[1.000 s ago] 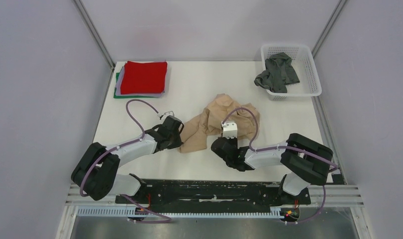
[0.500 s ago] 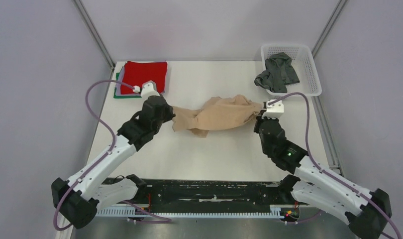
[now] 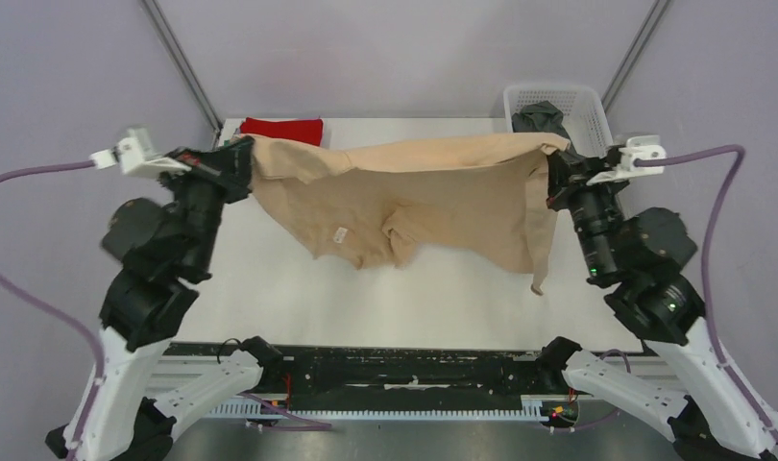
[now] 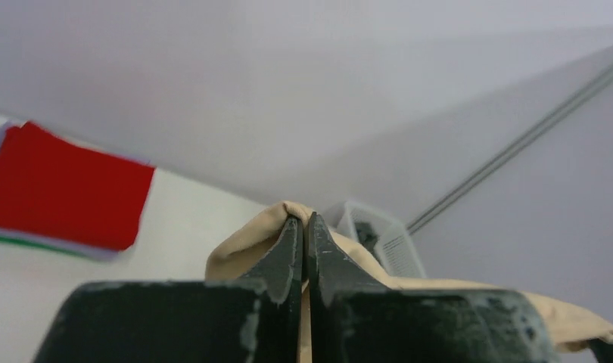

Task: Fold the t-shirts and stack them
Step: Flatten out the tshirt

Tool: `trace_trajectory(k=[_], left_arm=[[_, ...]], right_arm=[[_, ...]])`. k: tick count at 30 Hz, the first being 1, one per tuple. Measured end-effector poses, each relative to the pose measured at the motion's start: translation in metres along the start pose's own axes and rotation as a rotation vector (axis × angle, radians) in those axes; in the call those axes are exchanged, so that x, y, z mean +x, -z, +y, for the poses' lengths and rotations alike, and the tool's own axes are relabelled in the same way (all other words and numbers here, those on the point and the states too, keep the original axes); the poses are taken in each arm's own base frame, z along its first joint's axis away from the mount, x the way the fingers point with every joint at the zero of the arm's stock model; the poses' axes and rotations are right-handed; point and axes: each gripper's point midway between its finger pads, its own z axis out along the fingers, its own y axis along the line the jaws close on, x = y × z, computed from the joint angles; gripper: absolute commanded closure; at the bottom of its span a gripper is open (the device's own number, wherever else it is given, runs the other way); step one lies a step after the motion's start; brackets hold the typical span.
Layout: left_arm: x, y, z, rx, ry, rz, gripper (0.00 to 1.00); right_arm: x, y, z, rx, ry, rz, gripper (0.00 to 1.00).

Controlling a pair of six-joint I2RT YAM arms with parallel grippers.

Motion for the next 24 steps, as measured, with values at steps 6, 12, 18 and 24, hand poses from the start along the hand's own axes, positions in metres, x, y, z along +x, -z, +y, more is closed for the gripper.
trace_trajectory(k=[6,12,18,24], left_arm=[[-0.116,0.078,-0.048,0.289,0.074,-0.190,0.98],[-0.191,0.152,-0.082,0.542,0.075,-0.309,0.98],[-0.212,0.186,-0.089,0.632,0.039,-0.354,0.98],[-0.200,0.164,-0.090,0.586,0.006,-0.338,0.98]], right_arm=[[-0.092,0.034,0.022,-0.267,-0.054,-0.131,1.00],[-0.143,0.077,0.049,-0.546,-0.088,-0.233,1.00],[-0.151,0.097,0.067,-0.692,-0.094,-0.240,1.00],[-0.138,0.090,0.073,-0.691,-0.096,-0.210,1.00]])
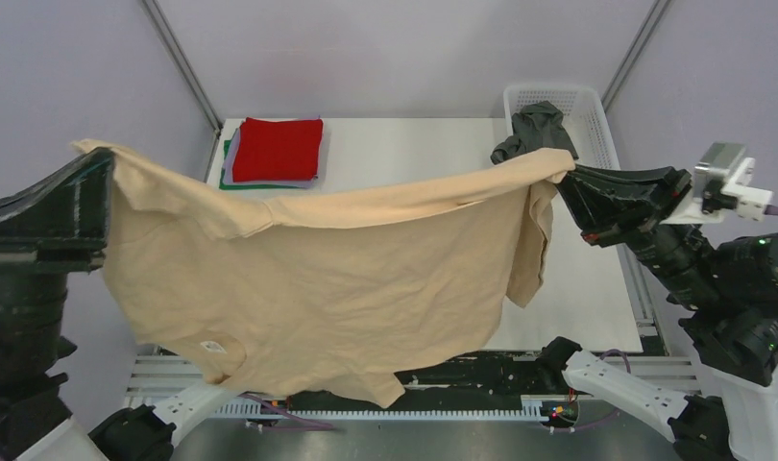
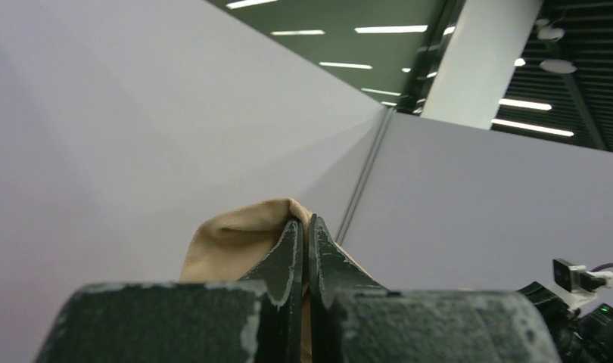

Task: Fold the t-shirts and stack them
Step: Flatten out the tshirt

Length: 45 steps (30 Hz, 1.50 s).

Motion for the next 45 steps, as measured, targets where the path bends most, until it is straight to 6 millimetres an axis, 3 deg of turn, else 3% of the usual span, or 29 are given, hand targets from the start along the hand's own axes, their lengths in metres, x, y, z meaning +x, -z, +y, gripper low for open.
trace_trajectory(k=[2,5,10,13,15,16,18,20,22,23,24,27,30,32,34,39,41,45], left_arm=[[0.020,-0.010,0.013,-0.046,-0.021,0.030,0.98],[0.075,-0.034,0.054,-0.195,-0.080,0.104,0.98],[0.222,-0.064,0.165,-0.591,-0.267,0.291,0.98],[0.329,-0.056,0.242,-0.774,-0.410,0.481,0.98],[0.392,-0.039,0.291,-0.860,-0.470,0.621,0.95],[0.424,-0.025,0.320,-0.904,-0.489,0.702,0.89],[0.470,0.003,0.369,-0.984,-0.505,0.823,0.80],[0.503,0.026,0.403,-1.036,-0.503,0.905,0.68],[0.529,0.043,0.428,-1.073,-0.494,0.966,0.34],[0.538,0.045,0.436,-1.077,-0.491,0.987,0.23],[0.547,0.045,0.442,-1.078,-0.485,1.004,0.03],[0.563,0.023,0.448,-1.052,-0.458,1.009,0.00],[0.557,-0.004,0.441,-1.015,-0.433,0.983,0.00],[0.549,-0.018,0.430,-0.991,-0.402,0.960,0.00],[0.543,-0.017,0.420,-0.984,-0.369,0.960,0.00],[0.540,0.040,0.372,-0.955,-0.239,1.047,0.00],[0.552,0.074,0.346,-0.927,-0.172,1.105,0.00],[0.590,0.140,0.306,-0.875,-0.036,1.252,0.00]], right_arm=[[0.020,-0.005,-0.007,0.039,-0.001,0.034,1.00],[0.068,-0.017,-0.027,0.145,0.002,0.121,1.00],[0.206,-0.026,-0.084,0.489,0.045,0.410,1.00],[0.298,-0.013,-0.111,0.658,0.086,0.612,1.00],[0.365,0.002,-0.128,0.733,0.107,0.770,1.00],[0.392,0.010,-0.136,0.759,0.113,0.838,1.00],[0.436,0.023,-0.153,0.801,0.114,0.944,0.93],[0.468,0.027,-0.168,0.821,0.098,0.999,0.85],[0.497,0.027,-0.185,0.834,0.079,1.043,0.56],[0.508,0.024,-0.193,0.843,0.071,1.055,0.42],[0.519,0.020,-0.205,0.849,0.071,1.073,0.23],[0.532,0.005,-0.236,0.880,0.062,1.073,0.03],[0.522,-0.005,-0.253,0.893,0.070,1.042,0.02],[0.511,-0.008,-0.252,0.873,0.060,1.013,0.02],[0.502,-0.007,-0.240,0.823,0.036,0.986,0.02],[0.497,0.015,-0.172,0.590,-0.090,0.945,0.02],[0.510,0.024,-0.141,0.488,-0.141,0.964,0.02],[0.540,0.036,-0.103,0.388,-0.211,1.042,0.02]])
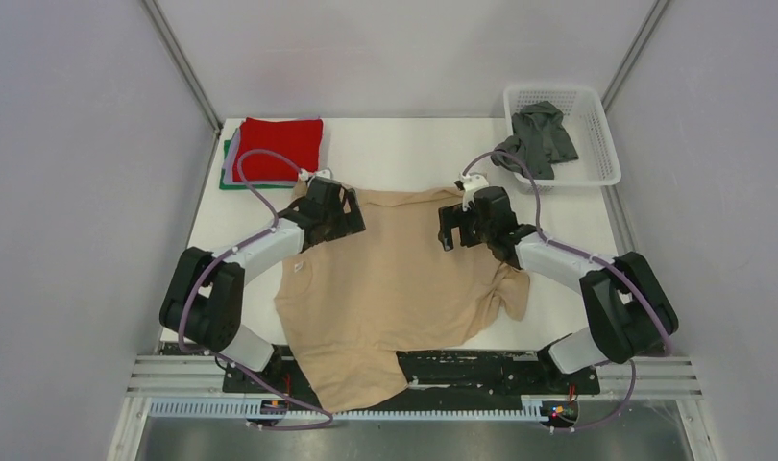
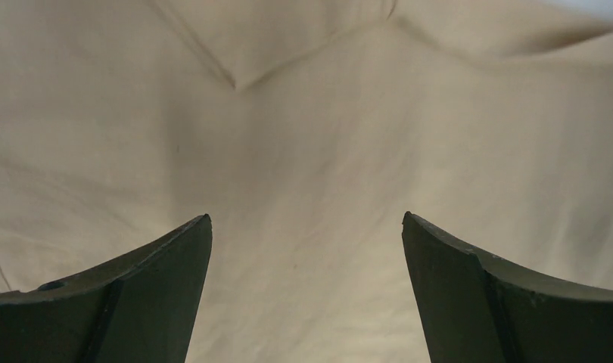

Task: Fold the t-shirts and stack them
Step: Flatten out the tshirt

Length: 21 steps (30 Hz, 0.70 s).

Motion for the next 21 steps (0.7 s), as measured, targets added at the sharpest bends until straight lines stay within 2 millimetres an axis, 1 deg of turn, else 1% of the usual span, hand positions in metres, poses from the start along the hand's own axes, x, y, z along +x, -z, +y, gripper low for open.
trace_trajectory(k=[1,3,5,7,8,11,13,15,17,19,21], left_arm=[[0.018,-0.002,0.002,0.006,0.006,0.040,0.00],[0.043,-0.005,0.014,-0.014,0.023,0.094,0.00],[0.052,-0.006,0.022,-0.035,0.036,0.112,0.00],[0.053,-0.007,0.029,-0.060,0.044,0.107,0.00],[0.052,-0.008,0.030,-0.065,0.049,0.103,0.00],[0.050,-0.011,0.035,-0.085,0.063,0.088,0.00],[0.052,-0.015,0.041,-0.103,0.067,0.095,0.00],[0.055,-0.018,0.046,-0.123,0.077,0.101,0.00],[0.052,-0.019,0.048,-0.128,0.085,0.089,0.00],[0.050,-0.020,0.049,-0.132,0.091,0.083,0.00],[0.048,-0.021,0.051,-0.139,0.095,0.078,0.00]], right_arm=[[0.005,-0.003,0.001,-0.001,-0.007,0.014,0.02],[0.014,-0.009,-0.004,0.019,-0.028,0.038,0.02],[0.021,-0.015,-0.012,0.049,-0.056,0.057,0.02],[0.029,-0.020,-0.023,0.083,-0.089,0.078,0.02],[0.033,-0.022,-0.033,0.114,-0.110,0.088,0.02],[0.041,-0.020,-0.058,0.199,-0.151,0.097,0.02],[0.042,-0.017,-0.079,0.260,-0.183,0.092,0.02],[0.041,-0.012,-0.103,0.328,-0.215,0.082,0.02],[0.041,-0.003,-0.131,0.413,-0.252,0.069,0.02],[0.039,0.007,-0.155,0.489,-0.281,0.051,0.02],[0.036,0.017,-0.169,0.539,-0.295,0.036,0.02]])
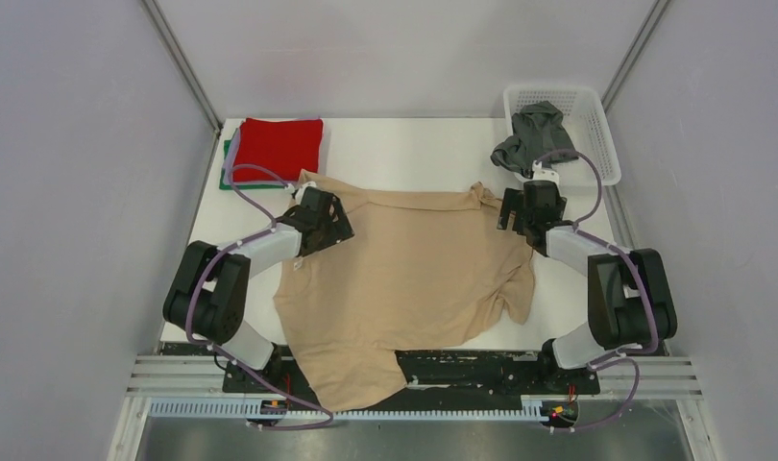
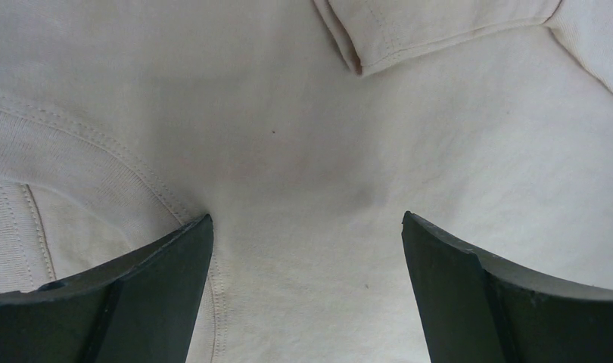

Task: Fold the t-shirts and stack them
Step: Flatten out the tshirt

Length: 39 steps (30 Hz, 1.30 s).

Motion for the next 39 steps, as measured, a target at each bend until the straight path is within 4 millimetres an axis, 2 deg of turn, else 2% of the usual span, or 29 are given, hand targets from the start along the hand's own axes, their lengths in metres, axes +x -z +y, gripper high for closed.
trace_trajectory(k=[4,9,12,19,21,23,31,39], left_arm=[[-0.004,-0.002,0.003,-0.006,0.011,-0.006,0.00],[-0.013,-0.008,0.002,-0.020,0.020,-0.015,0.00],[-0.022,-0.015,0.002,-0.036,0.032,-0.025,0.00],[-0.039,-0.024,0.007,-0.049,0.064,-0.040,0.00],[-0.040,-0.025,0.007,-0.051,0.066,-0.041,0.00],[-0.041,-0.025,0.007,-0.052,0.067,-0.042,0.00],[-0.048,-0.029,0.012,-0.069,0.081,-0.045,0.00],[-0.048,-0.028,0.016,-0.080,0.061,-0.029,0.00]], right_arm=[[-0.015,0.018,-0.004,0.000,-0.009,-0.051,0.02],[-0.024,0.060,0.004,-0.098,-0.026,-0.109,0.02],[0.000,0.089,0.017,-0.221,-0.053,-0.096,0.02],[0.107,0.137,0.056,-0.442,0.034,0.181,0.02],[0.130,0.146,0.062,-0.478,0.066,0.246,0.02],[0.149,0.150,0.059,-0.479,0.073,0.304,0.02],[0.160,0.160,0.053,-0.470,0.036,0.335,0.02],[0.184,0.185,0.023,-0.355,0.066,0.493,0.02]])
